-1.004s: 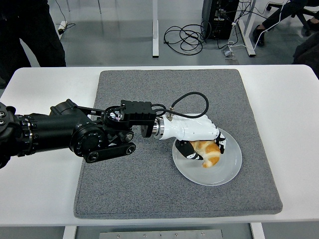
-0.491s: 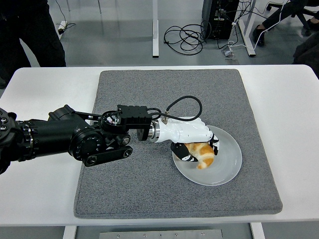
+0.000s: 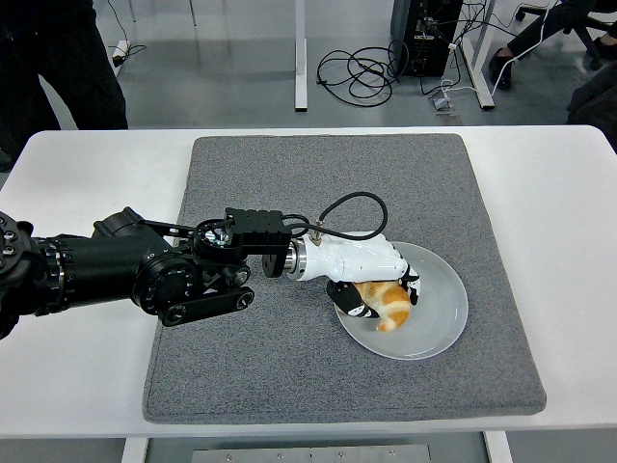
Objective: Place the bread on the plate
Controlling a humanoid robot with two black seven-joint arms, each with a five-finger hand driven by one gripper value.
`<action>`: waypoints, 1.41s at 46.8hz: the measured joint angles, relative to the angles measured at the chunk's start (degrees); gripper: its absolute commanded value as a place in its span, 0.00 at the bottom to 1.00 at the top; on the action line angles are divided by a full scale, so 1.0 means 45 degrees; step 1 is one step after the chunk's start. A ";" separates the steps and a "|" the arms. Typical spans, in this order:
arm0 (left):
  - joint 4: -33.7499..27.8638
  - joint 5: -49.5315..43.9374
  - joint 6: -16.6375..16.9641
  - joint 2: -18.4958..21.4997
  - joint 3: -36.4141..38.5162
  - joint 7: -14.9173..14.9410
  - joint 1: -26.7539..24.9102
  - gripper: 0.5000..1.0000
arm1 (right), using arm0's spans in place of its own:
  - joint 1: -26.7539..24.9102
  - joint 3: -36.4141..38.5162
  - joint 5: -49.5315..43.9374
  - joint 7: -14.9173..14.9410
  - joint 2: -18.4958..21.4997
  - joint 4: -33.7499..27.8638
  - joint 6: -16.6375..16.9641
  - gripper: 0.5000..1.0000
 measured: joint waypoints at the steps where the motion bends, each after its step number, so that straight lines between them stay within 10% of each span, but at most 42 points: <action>1: -0.0001 -0.0019 0.0000 0.0000 0.0000 0.0005 0.0000 0.61 | -0.0001 0.0000 0.0000 0.0000 0.0000 0.0000 0.0000 1.00; 12: -0.0040 -0.0352 -0.0077 0.0000 -0.0173 -0.0139 -0.0177 0.94 | -0.0006 0.0000 0.0000 0.0000 0.0000 0.0000 0.0000 1.00; 46: -0.1746 -0.3626 -0.1701 0.0000 -0.1435 -0.0098 -0.2747 0.95 | -0.0005 0.0000 0.0000 0.0000 0.0000 0.0000 0.0000 1.00; 66: 0.2915 -0.9640 -0.4186 0.0295 -0.4915 -0.0083 -0.2284 0.95 | -0.0006 0.0000 0.0000 0.0002 0.0000 0.0000 0.0000 1.00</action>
